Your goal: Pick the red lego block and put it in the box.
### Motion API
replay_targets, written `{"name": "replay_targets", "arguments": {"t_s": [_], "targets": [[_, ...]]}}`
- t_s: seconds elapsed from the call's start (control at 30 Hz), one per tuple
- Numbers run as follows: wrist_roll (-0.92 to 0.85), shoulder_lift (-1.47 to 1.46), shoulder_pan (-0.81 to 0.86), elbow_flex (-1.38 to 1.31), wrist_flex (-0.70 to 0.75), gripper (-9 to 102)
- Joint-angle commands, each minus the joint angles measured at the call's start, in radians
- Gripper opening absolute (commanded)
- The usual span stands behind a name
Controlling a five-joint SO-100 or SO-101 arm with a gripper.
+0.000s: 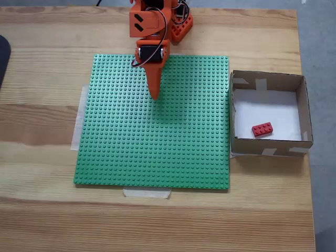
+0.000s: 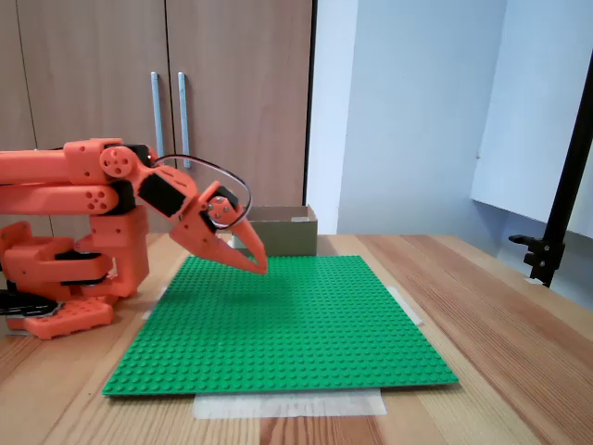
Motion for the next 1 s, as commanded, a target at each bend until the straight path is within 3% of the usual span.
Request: {"name": "replay_targets", "arguments": {"t_s": [0.0, 0.97], "targets": [[-0.008, 0.006, -0.003, 0.018, -0.009, -1], [-0.006, 0.006, 0.0, 0.032, -0.014, -1]]}}
